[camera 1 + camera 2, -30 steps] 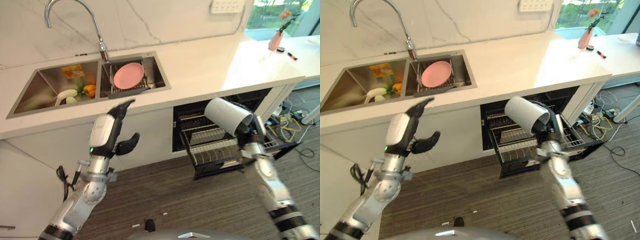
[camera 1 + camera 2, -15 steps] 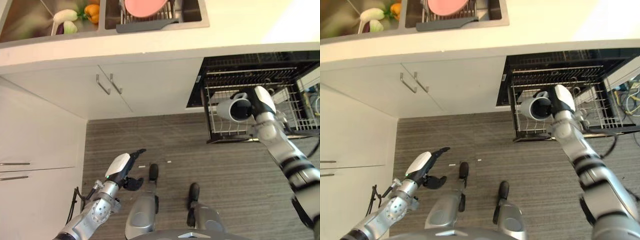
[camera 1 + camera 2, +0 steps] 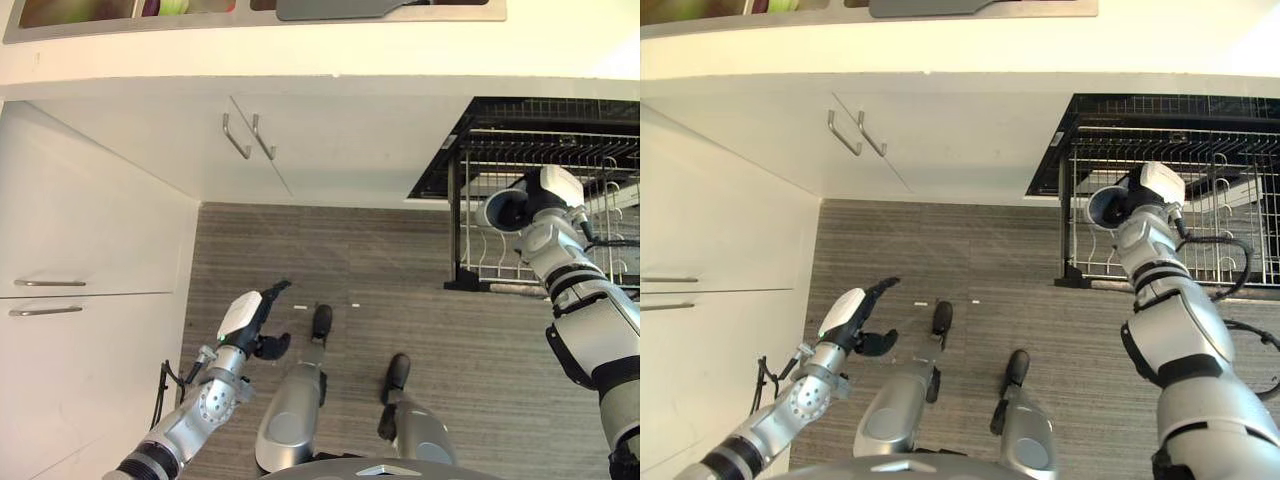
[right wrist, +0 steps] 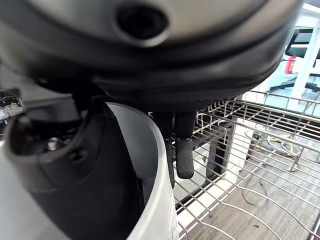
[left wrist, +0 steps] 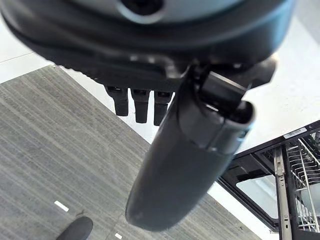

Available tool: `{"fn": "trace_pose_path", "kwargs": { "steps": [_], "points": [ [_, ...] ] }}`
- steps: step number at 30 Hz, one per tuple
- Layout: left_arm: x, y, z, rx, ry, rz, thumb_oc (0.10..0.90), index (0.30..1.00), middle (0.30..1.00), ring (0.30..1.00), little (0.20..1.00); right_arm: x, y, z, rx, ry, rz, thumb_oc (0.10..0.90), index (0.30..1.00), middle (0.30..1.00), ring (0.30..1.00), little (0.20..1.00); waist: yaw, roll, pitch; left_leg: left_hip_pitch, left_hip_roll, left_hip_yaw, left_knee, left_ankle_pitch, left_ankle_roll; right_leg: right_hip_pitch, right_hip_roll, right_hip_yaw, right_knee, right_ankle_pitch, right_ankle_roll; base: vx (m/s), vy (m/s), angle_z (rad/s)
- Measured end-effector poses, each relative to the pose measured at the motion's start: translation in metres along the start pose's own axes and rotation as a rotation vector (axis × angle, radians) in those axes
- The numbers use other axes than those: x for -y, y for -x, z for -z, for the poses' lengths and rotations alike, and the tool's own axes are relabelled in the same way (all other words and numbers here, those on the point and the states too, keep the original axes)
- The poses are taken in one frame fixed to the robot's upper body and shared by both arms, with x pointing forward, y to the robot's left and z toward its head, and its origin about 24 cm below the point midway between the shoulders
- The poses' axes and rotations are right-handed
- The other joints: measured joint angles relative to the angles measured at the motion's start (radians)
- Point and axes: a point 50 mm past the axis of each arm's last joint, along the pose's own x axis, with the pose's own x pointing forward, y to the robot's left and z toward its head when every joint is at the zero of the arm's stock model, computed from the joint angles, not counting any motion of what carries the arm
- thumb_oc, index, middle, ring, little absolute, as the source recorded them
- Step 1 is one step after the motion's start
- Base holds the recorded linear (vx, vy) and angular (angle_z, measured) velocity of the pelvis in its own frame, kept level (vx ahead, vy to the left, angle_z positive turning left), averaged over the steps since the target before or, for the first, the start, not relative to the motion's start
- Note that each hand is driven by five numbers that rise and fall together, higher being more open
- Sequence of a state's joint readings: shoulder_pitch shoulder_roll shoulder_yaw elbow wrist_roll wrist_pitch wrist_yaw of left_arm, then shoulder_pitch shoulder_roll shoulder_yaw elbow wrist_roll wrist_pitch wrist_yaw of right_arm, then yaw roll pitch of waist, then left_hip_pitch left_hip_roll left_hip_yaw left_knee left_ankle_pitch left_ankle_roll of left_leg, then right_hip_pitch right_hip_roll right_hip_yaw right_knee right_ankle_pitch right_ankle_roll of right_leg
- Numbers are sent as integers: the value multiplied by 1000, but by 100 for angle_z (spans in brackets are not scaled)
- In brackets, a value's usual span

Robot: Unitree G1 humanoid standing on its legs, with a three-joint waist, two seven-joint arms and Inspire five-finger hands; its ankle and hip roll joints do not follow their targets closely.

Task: Place the dishes in the dishwasher.

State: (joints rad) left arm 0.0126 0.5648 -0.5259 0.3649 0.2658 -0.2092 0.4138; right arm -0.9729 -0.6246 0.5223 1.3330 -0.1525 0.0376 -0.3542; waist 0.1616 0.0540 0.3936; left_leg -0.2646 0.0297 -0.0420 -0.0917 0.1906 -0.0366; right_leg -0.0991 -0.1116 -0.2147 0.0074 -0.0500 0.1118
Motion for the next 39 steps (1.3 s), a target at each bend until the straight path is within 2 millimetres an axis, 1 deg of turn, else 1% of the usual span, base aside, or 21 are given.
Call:
{"fn": "trace_pose_path", "kwargs": {
  "steps": [6,8,13,17,19,21,22,23,24,25,26,27,28,29,30,31,33,34,37,38,39],
  "points": [
    [-3,-5,0,-5,12,-16,800,900,900,900,900,-4,1,-7,12,-31,-10,800,900,900,900,900,-8,0,0,2,1,1,0,0,0,1,-3,2,0,1,-1,6,17,-1],
    [-4,-8,-1,0,10,-17,800,900,900,900,900,0,0,-14,22,-114,0,800,900,900,900,900,-11,0,-1,12,1,9,0,0,0,5,-6,9,3,1,-1,13,23,-8],
    [-4,-8,-1,-1,8,2,800,900,900,900,900,10,-3,-30,77,-155,6,800,900,900,900,900,-25,-4,-2,44,3,32,0,0,0,25,-7,31,6,3,-1,14,14,-13],
    [-2,-6,2,-15,7,26,800,900,900,900,900,19,-4,-38,118,-178,15,800,900,900,900,900,-48,-25,-12,83,13,50,0,-6,-7,52,-1,48,6,4,-1,32,2,-15],
    [2,-3,8,-43,8,44,800,900,900,900,900,23,-2,-44,154,-227,21,800,900,900,900,900,-72,-41,-20,95,24,62,0,-17,-6,57,6,63,7,7,-3,57,-6,-18],
    [8,2,18,-119,39,39,800,900,900,900,900,27,16,-53,327,-280,33,800,900,900,900,900,-101,-53,-30,112,22,68,0,-20,-6,71,4,67,5,6,-2,83,-9,-10],
    [12,6,27,-174,59,37,800,900,900,900,900,27,38,-51,421,-434,29,800,900,900,900,900,-105,-60,-37,129,20,75,0,-25,-7,91,5,72,-3,6,-3,115,-14,-16],
    [17,13,35,-227,73,35,800,900,900,900,900,17,51,-49,477,-490,7,800,900,900,900,900,-128,-75,-47,142,22,78,0,-27,-10,105,5,76,-11,6,-3,121,-18,-16],
    [22,15,40,-258,82,47,800,900,900,900,900,18,64,-43,497,-584,-13,800,900,900,900,900,-135,-76,-53,152,25,81,0,-37,-18,116,6,81,-15,6,-3,114,-17,16],
    [38,19,49,-344,146,43,800,900,900,900,900,21,106,-5,484,-830,18,800,900,900,900,900,-123,-72,-67,169,18,64,-1,-45,-16,158,5,56,-39,3,-5,88,-18,25],
    [48,26,55,-423,182,34,800,900,900,900,900,14,123,6,478,-919,9,800,900,900,900,900,-127,-75,-89,173,14,61,-1,-50,-13,166,3,48,-45,0,-10,82,-22,22],
    [63,45,69,-558,225,56,800,900,900,900,900,5,134,10,466,-1023,-17,800,900,900,900,900,-155,-80,-112,183,12,69,-1,-59,-14,176,3,53,-48,-4,-13,49,-19,18],
    [79,62,85,-745,353,68,800,900,900,900,900,0,154,34,377,-1176,27,800,900,900,900,900,-180,-74,-149,183,-1,48,-2,-64,-20,202,1,27,-73,-3,-13,62,-44,19],
    [85,72,92,-863,471,10,800,900,900,900,900,-4,163,41,324,-1272,65,800,900,900,900,900,-193,-69,-158,192,-2,45,-2,-65,-21,213,1,23,-78,-3,-13,33,-47,27],
    [85,76,96,-919,518,-33,800,900,900,900,900,-6,165,44,302,-1307,83,800,900,900,900,900,-201,-66,-164,195,-1,46,-1,-65,-21,216,5,23,-79,-3,-14,37,-54,6],
    [95,96,105,-1069,592,-46,800,900,900,900,900,-10,169,52,265,-1343,90,800,900,900,900,900,-218,-38,-190,191,1,46,-3,-73,-33,217,5,23,-84,-3,-14,23,-40,0],
    [106,108,103,-1132,635,-29,800,900,900,900,900,-12,172,56,250,-1326,78,800,900,900,900,900,-219,-15,-212,188,2,47,-6,-76,-36,214,4,23,-87,-1,-14,20,-24,1],
    [113,119,102,-1161,642,-14,800,900,900,900,900,-12,172,55,263,-1300,51,800,900,900,900,900,-216,4,-227,183,2,46,-6,-76,-36,214,4,20,-91,1,-14,49,-62,5],
    [119,128,101,-1176,633,8,800,900,900,900,900,-10,170,48,308,-1264,9,800,900,900,900,900,-203,22,-247,182,2,36,-7,-75,-35,221,5,8,-100,3,-15,43,-62,11],
    [120,131,101,-1179,630,12,800,900,900,900,900,-10,169,42,328,-1263,-8,800,900,900,900,900,-199,19,-251,182,3,34,-6,-72,-31,222,6,5,-100,2,-16,29,-52,8],
    [121,134,101,-1187,632,13,800,900,900,900,900,-11,166,29,382,-1264,-48,800,900,900,900,900,-194,17,-257,183,5,32,-1,-67,-24,224,7,4,-101,1,-16,32,-60,6]
  ]
}}
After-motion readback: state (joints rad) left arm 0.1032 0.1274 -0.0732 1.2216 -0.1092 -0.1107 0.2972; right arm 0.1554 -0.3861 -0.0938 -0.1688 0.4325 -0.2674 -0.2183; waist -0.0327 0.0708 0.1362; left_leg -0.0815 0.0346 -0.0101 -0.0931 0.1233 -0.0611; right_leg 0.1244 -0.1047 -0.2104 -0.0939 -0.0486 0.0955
